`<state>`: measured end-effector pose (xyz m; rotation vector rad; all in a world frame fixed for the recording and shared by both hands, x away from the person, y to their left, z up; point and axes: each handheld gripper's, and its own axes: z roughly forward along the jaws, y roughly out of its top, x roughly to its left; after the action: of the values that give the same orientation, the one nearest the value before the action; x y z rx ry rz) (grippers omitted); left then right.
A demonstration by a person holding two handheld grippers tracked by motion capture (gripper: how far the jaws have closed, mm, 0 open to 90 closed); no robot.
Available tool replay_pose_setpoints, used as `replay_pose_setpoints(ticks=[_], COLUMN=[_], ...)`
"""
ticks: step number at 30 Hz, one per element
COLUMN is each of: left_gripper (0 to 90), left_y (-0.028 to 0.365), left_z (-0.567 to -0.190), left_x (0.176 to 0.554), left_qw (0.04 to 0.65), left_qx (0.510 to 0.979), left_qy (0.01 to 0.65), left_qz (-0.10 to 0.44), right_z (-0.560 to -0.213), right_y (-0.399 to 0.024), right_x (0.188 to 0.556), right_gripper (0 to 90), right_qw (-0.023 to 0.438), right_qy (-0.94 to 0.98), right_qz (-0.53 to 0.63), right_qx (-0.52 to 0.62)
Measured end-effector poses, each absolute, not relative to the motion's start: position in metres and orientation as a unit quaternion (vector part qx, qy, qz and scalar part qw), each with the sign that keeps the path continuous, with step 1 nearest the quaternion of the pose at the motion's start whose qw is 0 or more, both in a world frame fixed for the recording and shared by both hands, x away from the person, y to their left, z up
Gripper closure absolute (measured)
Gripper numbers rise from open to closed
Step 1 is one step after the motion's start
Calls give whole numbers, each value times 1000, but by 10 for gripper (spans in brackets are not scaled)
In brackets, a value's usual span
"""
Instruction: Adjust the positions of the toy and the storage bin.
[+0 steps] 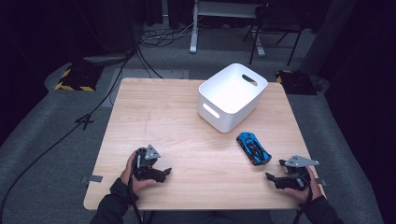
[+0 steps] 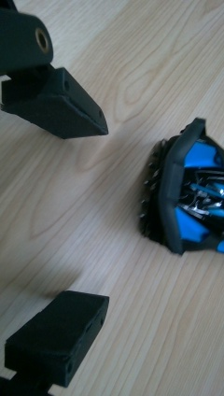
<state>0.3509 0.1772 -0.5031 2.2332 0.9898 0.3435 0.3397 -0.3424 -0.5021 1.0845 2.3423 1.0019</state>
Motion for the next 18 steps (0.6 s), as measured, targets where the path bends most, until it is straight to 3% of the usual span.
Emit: replay_pose_setpoints(ticks=[18], left_gripper=[66], left_y=[177], left_z=[-504], left_x=[351], left_qw=[333], left_qx=[852], left_qy=[381], left_qz=[132], right_z=[-502], right_y=[-303], right_x=[369], right_gripper=[141], right_qw=[180], right_qy=[834], right_qz=[357], right_qx=[381])
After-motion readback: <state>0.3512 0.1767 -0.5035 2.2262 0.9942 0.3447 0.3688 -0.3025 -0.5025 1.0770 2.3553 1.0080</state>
